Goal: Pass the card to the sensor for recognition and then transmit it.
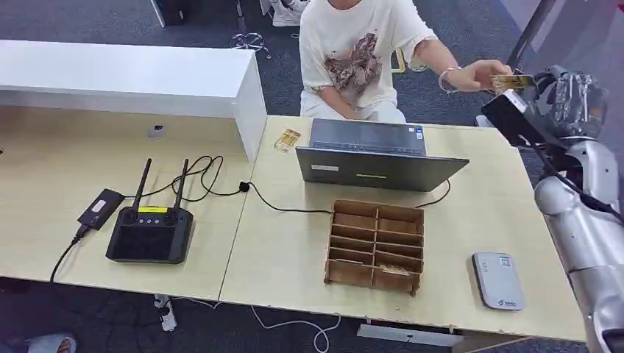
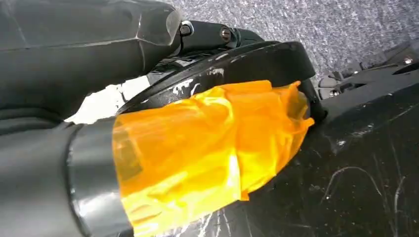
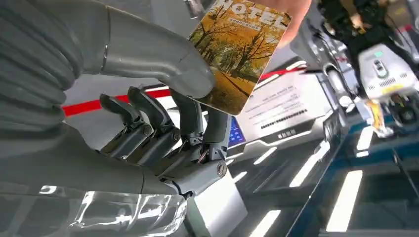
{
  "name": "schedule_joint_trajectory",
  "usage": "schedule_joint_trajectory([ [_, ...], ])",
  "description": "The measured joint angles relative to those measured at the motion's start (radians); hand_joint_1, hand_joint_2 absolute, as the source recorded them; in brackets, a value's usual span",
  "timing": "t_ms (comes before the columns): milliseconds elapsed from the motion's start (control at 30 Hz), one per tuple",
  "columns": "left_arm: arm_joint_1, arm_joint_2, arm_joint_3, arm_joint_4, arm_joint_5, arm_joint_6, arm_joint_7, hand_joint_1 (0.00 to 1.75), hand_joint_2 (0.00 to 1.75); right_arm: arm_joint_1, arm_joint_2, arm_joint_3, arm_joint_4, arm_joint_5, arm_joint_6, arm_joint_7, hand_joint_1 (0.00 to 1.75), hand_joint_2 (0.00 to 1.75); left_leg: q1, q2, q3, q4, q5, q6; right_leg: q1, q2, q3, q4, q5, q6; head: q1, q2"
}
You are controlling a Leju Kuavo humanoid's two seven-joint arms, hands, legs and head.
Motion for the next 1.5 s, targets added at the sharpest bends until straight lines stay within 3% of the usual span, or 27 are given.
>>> schedule_joint_trajectory([
  [167, 0.002, 0.000, 0.000, 0.000, 0.000, 0.000, -0.009, 0.00, 0.00, 0.020, 0.006, -0.031, -0.024, -0.024, -0.013, -0.012, 1.75, 1.75, 0.000, 0.000, 0.000, 0.000, 0.000, 0.000, 0.000, 0.000, 0.000, 0.000, 0.000, 0.000, 0.000, 0.000],
  [400, 0.009, 0.000, 0.006, 0.000, 0.016, 0.005, -0.036, 0.00, 0.00, 0.064, 0.000, -0.111, -0.113, -0.216, 0.036, -0.046, 1.75, 1.75, 0.000, 0.000, 0.000, 0.000, 0.000, 0.000, 0.000, 0.000, 0.000, 0.000, 0.000, 0.000, 0.000, 0.000],
  [467, 0.009, 0.000, 0.008, 0.000, 0.021, 0.008, -0.036, 0.00, 0.00, 0.070, -0.005, -0.129, -0.130, -0.287, 0.083, -0.047, 1.75, 1.75, 0.000, 0.000, 0.000, 0.000, 0.000, 0.000, 0.000, 0.000, -0.001, 0.000, 0.000, 0.000, 0.000, 0.000],
  [567, 0.009, -0.002, 0.016, 0.000, 0.039, 0.017, -0.035, 0.00, 0.00, 0.098, -0.032, -0.164, -0.165, -0.512, 0.206, -0.050, 1.75, 1.75, 0.000, -0.002, 0.000, 0.001, 0.000, 0.000, 0.000, -0.002, -0.001, -0.001, 0.000, 0.000, 0.000, 0.000],
  [633, 0.009, -0.006, 0.027, 0.000, 0.051, 0.023, -0.035, 0.00, 0.00, 0.138, -0.078, -0.199, -0.203, -0.703, 0.307, -0.049, 1.75, 1.75, 0.000, -0.005, -0.002, 0.001, 0.000, 0.000, 0.000, -0.006, 0.000, -0.001, 0.000, 0.001, 0.000, 0.000],
  [800, 0.012, -0.011, 0.044, 0.000, 0.065, 0.039, -0.051, 0.00, 0.00, 0.325, -0.212, -0.345, -0.325, -1.123, 0.469, -0.051, 1.75, 1.75, 0.000, -0.008, -0.003, 0.002, -0.002, 0.003, 0.000, -0.008, 0.001, -0.002, -0.002, 0.002, 0.000, 0.000],
  [1033, 0.017, -0.013, 0.058, 0.000, 0.069, 0.049, -0.076, 0.00, 0.00, 0.588, -0.353, -0.545, -0.454, -1.484, 0.637, 0.019, 1.75, 1.75, -0.001, -0.006, -0.003, 0.003, -0.004, 0.006, -0.001, -0.007, -0.001, -0.003, -0.003, 0.003, 0.000, 0.000],
  [1233, 0.020, -0.013, 0.059, 0.000, 0.063, 0.049, -0.086, 0.00, 0.00, 0.921, -0.488, -0.834, -0.587, -1.636, 0.835, 0.127, 1.75, 1.75, -0.001, -0.006, -0.004, 0.002, -0.006, 0.007, -0.001, -0.006, 0.000, -0.003, -0.004, 0.005, 0.000, 0.000],
  [1367, 0.020, -0.013, 0.059, 0.000, 0.052, 0.049, -0.086, 0.00, 0.00, 1.069, -0.542, -0.972, -0.655, -1.666, 0.874, 0.192, 1.75, 1.75, -0.001, -0.001, -0.002, 0.002, -0.008, 0.007, -0.001, -0.001, 0.000, -0.003, -0.004, 0.005, 0.000, 0.000],
  [1500, 0.020, -0.013, 0.059, 0.000, 0.037, 0.048, -0.084, 0.00, 0.00, 1.167, -0.571, -1.026, -0.691, -1.648, 0.868, 0.217, 1.75, 1.75, -0.001, 0.000, -0.001, 0.002, -0.008, 0.007, -0.001, 0.000, 0.000, -0.003, -0.004, 0.005, 0.000, 0.000],
])
